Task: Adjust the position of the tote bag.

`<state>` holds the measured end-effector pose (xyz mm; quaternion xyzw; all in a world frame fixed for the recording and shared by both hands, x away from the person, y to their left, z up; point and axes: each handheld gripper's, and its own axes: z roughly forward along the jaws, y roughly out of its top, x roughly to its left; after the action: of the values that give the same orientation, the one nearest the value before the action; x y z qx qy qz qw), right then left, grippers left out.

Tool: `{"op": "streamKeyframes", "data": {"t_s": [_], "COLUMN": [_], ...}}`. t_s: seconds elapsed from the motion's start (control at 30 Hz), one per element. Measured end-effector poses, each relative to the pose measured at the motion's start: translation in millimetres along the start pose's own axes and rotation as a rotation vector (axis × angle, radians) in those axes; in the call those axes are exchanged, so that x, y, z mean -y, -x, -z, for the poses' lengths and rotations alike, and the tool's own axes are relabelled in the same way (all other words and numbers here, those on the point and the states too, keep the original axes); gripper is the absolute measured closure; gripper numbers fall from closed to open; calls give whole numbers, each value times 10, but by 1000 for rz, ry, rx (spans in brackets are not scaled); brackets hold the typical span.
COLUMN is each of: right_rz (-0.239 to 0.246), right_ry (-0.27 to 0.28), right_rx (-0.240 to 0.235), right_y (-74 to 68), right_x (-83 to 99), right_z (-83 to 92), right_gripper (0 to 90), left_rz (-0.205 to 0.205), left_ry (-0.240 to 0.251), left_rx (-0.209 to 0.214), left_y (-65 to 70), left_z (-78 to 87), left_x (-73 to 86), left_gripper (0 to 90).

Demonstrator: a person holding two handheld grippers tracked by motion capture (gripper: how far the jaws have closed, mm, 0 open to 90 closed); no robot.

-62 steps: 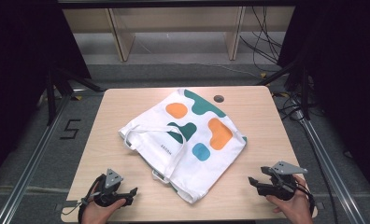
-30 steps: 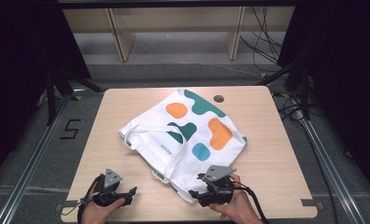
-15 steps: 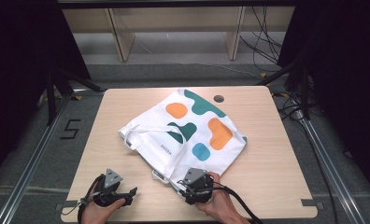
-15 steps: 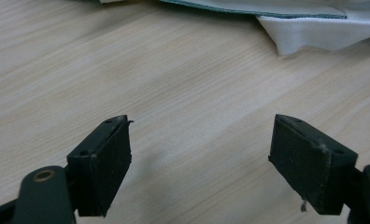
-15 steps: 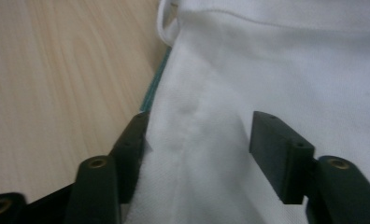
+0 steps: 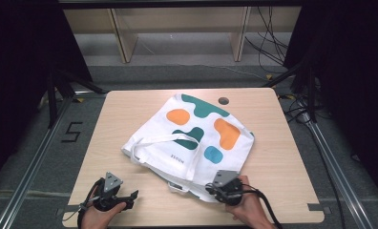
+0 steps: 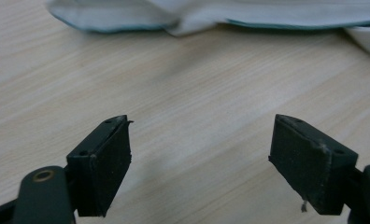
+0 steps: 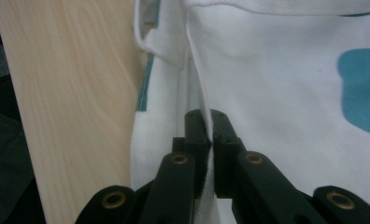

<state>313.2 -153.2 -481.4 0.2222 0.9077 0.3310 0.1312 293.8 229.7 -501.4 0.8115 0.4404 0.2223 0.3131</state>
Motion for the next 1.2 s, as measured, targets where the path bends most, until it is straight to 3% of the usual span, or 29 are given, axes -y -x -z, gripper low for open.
{"op": "streamKeyframes", "data": {"t_s": [0.03,0.07,0.1,0.17,0.2,0.23,0.27,0.3,0.33,0.37,0.4,0.43,0.47,0.57,0.6,0.67,0.8,0.87,1.03,1.13,1.17,1.2], "right_rz": [-7,-14,-14,-76,-90,-90,-104,-131,-138,-146,-144,-151,-180,-147,-133,-150,-169,-155,-141,-118,-121,-108], "right_ry": [7,15,15,34,54,54,61,66,82,86,89,94,91,95,100,93,84,84,32,20,-11,-22], "right_rx": [-10,3,3,25,35,35,39,45,53,53,61,55,45,48,48,33,48,51,52,78,78,82], "right_y": [43,144,144,272,323,323,375,424,467,503,529,561,574,622,635,651,642,641,588,555,544,531], "right_x": [52,194,194,388,452,452,506,565,603,633,650,663,660,652,653,669,681,684,678,651,634,623], "right_z": [80,252,252,448,511,511,575,637,666,685,698,707,720,723,721,720,720,694,606,493,467,414], "right_gripper": [884,884,884,883,884,884,884,884,884,883,883,884,884,884,883,882,878,850,734,686,682,683], "left_rz": [-8,-47,-46,-16,-73,-60,-54,-83,-72,-122,-130,-152,-153,-181,-210,-212,-247,-278,-283,-315,-318,-331], "left_ry": [18,35,41,52,58,59,93,120,103,92,102,82,98,101,97,75,74,39,75,80,86,85], "left_rx": [-7,-8,-14,-30,-34,-21,-3,1,5,11,16,5,23,15,14,-1,-4,-15,-11,-21,-7,-1], "left_y": [-3,-22,-14,35,14,40,82,107,158,154,188,197,238,290,317,386,378,348,333,338,338,341], "left_z": [9,21,26,24,24,29,15,-3,3,-6,-38,-35,-108,-154,-189,-260,-356,-409,-507,-556,-576,-571], "left_x": [-11,-29,-32,-41,-66,-74,-91,-113,-124,-149,-176,-198,-251,-300,-336,-392,-450,-502,-565,-606,-624,-634], "left_gripper": [197,200,200,203,203,203,203,202,203,205,205,205,210,276,276,342,369,385,471,495,518,597]}}
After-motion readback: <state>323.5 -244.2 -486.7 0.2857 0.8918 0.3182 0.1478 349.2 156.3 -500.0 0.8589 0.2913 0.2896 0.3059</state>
